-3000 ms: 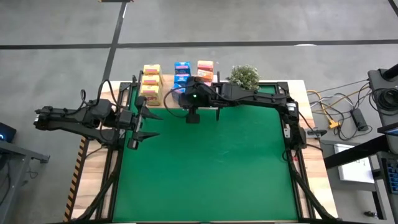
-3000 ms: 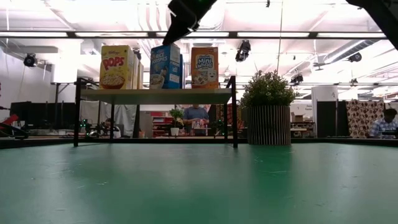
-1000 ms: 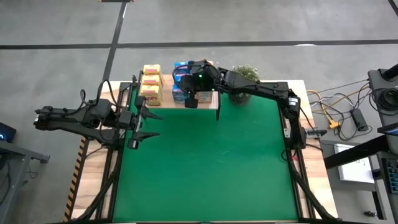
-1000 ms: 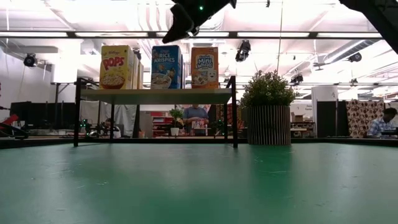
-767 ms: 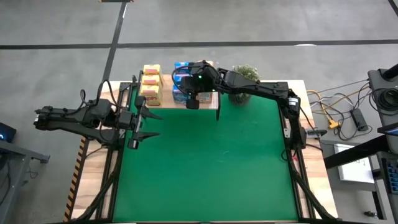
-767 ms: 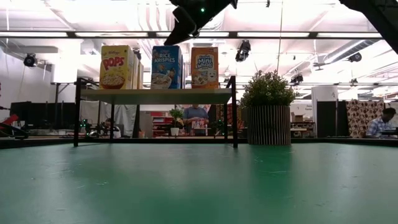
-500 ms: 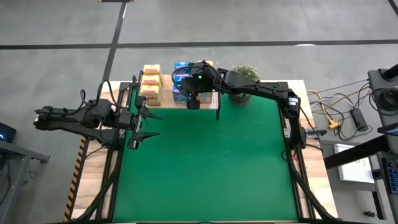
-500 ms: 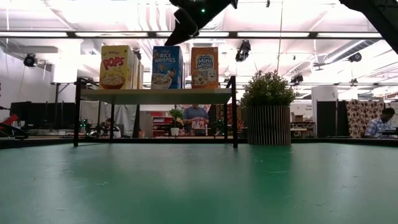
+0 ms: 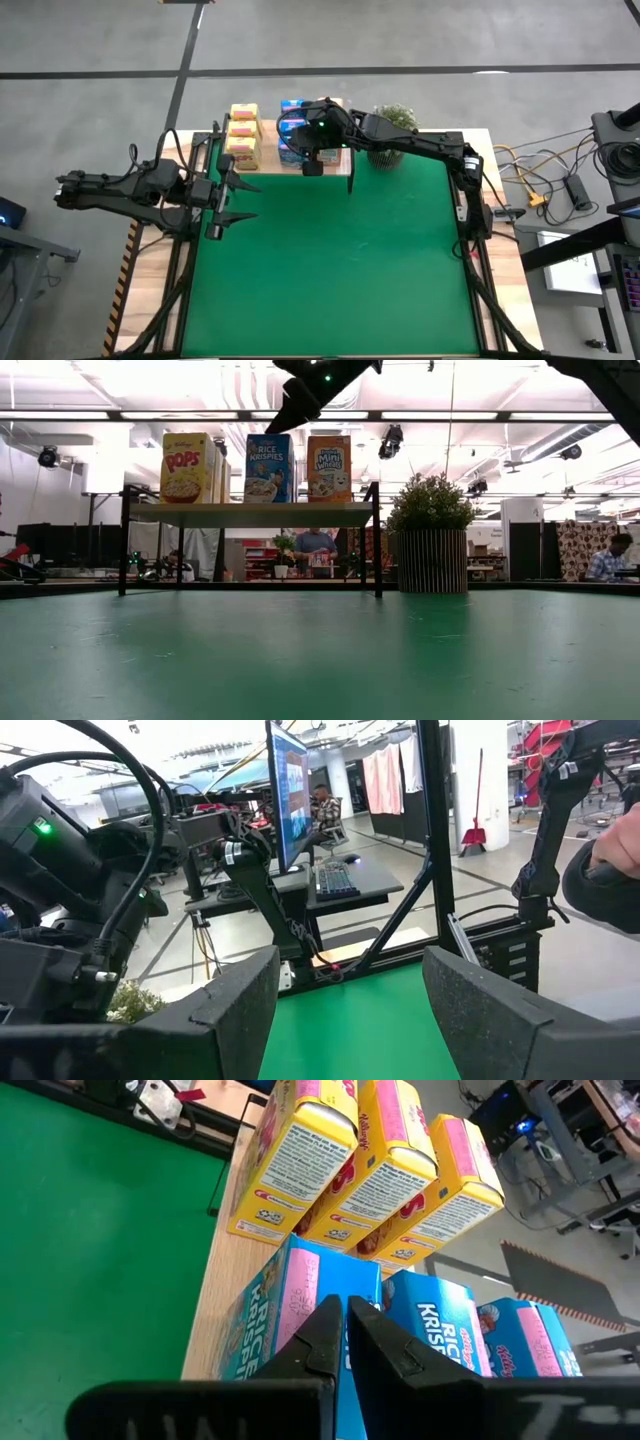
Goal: Stack cereal on shelf
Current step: Put the blue cereal box on the shelf, then adjust the middle orange cereal box on the shelf
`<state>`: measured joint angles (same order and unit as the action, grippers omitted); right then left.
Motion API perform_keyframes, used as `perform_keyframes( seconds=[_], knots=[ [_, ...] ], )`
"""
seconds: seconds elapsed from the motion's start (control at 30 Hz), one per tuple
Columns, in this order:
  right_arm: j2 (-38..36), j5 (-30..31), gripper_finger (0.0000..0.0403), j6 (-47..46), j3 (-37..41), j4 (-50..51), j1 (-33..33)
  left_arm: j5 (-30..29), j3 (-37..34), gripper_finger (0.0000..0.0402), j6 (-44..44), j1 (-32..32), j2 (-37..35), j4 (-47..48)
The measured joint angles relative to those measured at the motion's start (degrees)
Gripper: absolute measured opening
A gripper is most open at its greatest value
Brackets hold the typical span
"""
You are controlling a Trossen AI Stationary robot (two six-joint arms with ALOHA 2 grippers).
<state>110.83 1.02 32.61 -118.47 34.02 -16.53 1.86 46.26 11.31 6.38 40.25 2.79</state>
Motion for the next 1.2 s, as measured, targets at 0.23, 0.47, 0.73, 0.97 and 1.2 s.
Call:
perform_keyframes(
  seconds=[0.23, 0.47, 0.73, 0.97, 1.2],
  knots=[
    [0.0, 0.0, 0.0012, 0.0, 0.0, 0.0, 0.0, 0.0, 0.0, 0.0231, 0.0, 0.0, 0.0, 0.0],
    [-0.4, 0.0, 0.0012, -0.3, -0.6, 0.4, 0.1, 0.0, 0.0, 0.0231, 0.0, 0.0, 0.0, 0.0],
    [-1.3, -0.2, 0.0012, -1.1, -3.1, 0.1, 0.9, 0.0, 0.0, 0.0231, 0.0, 0.0, 0.0, -0.1],
    [-4.5, -15.9, 0.0009, -6.9, -2.7, 3.8, 1.5, 0.0, 0.0, 0.0231, 0.6, 0.0, -2.5, 3.8],
    [-9.6, -20.5, 0.0008, -7.6, 8.0, 0.0, 4.6, 0.0, -4.3, 0.0231, 1.4, 0.0, -9.6, 6.4]
  ],
)
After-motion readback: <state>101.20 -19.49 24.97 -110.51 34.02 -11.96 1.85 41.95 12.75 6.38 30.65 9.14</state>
